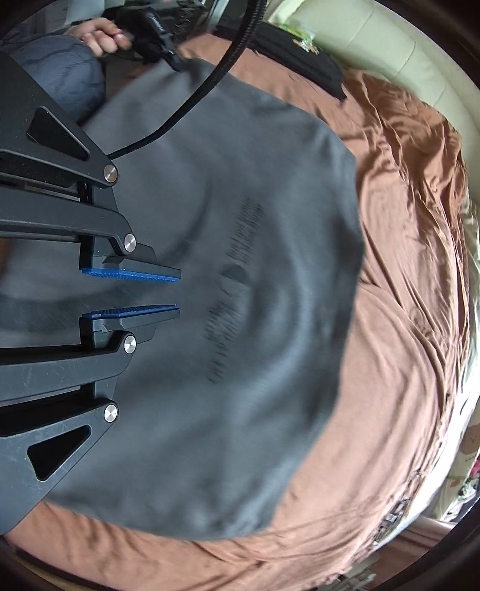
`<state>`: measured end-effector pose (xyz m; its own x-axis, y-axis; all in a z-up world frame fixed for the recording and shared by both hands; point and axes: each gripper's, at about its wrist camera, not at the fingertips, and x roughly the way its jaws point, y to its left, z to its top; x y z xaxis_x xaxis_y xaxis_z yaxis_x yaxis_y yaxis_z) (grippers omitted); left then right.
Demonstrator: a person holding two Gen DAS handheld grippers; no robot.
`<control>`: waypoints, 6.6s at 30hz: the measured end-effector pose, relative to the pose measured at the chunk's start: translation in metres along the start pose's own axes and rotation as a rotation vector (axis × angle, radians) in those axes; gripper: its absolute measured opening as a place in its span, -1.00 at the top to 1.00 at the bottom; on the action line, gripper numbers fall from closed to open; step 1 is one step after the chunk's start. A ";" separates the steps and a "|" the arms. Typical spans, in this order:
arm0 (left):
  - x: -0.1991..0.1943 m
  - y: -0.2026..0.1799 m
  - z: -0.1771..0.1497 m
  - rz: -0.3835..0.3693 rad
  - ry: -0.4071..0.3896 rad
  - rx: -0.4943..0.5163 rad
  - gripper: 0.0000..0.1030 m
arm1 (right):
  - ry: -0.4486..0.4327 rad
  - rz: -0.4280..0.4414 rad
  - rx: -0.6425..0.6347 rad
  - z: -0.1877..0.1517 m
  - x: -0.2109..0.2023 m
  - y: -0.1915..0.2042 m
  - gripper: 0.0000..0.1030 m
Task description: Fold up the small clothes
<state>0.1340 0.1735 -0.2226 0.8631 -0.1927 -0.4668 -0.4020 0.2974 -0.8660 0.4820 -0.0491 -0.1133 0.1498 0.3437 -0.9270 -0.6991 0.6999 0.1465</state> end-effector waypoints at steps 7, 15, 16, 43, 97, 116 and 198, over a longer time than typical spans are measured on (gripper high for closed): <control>-0.001 -0.001 -0.001 -0.012 0.008 -0.018 0.86 | 0.009 0.055 -0.014 -0.037 0.020 0.016 0.81; -0.007 -0.007 0.003 -0.059 0.016 -0.023 0.87 | -0.029 -0.005 0.042 -0.064 0.031 0.021 0.81; -0.007 -0.009 0.004 -0.070 0.017 -0.023 0.87 | -0.032 -0.015 0.038 -0.067 0.029 0.023 0.81; 0.004 -0.107 0.034 -0.214 0.068 0.090 0.87 | -0.156 0.073 0.177 -0.104 0.013 0.030 0.81; 0.213 -0.356 -0.143 -0.054 0.565 0.676 0.87 | -0.500 0.142 0.422 -0.239 -0.104 -0.109 -0.37; 0.181 -0.314 -0.089 0.027 0.544 0.711 -0.22 | -0.353 0.100 0.361 -0.210 -0.093 -0.129 -0.37; 0.230 -0.228 -0.031 0.310 0.564 0.694 0.06 | -0.275 -0.064 0.097 -0.153 -0.095 -0.108 0.20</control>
<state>0.4144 0.0325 -0.1378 0.3998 -0.3814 -0.8335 -0.1601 0.8663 -0.4732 0.4360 -0.2529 -0.0940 0.3844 0.4447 -0.8090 -0.6141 0.7775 0.1356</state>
